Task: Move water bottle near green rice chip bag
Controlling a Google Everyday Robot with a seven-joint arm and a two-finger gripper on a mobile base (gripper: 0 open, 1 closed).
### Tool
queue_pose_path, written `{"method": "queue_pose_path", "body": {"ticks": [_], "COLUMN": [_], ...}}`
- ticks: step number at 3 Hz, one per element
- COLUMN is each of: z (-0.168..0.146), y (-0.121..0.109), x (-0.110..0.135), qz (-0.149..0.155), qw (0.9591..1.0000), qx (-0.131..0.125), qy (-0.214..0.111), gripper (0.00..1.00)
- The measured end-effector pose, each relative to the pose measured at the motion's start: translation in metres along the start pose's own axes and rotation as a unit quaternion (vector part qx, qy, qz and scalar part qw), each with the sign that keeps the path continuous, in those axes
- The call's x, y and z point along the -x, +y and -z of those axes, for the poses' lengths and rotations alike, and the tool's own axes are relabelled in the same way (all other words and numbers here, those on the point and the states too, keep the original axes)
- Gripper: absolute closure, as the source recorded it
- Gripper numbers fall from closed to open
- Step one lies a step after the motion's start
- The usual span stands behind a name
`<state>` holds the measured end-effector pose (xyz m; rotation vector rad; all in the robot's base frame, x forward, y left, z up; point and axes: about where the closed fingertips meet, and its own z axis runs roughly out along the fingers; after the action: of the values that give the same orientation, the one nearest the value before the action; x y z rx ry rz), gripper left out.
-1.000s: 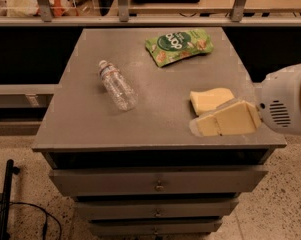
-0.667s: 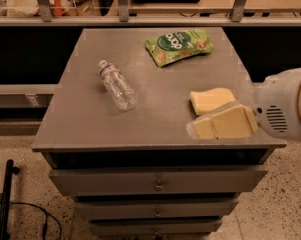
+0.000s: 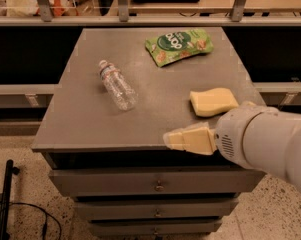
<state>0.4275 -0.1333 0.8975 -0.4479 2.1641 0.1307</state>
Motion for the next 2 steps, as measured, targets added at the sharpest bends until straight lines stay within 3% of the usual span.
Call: {"method": "queue_pose_path", "body": {"ticks": [1,2], "z": [-0.031,-0.055], "y": [0.001,0.008], "x": [0.012,0.061], "qz": [-0.017,-0.025], "qw": [0.9986,0.9916], "qx": [-0.003,0.005], "qy": [-0.049,-0.127], "gripper": [0.00,0.00]}}
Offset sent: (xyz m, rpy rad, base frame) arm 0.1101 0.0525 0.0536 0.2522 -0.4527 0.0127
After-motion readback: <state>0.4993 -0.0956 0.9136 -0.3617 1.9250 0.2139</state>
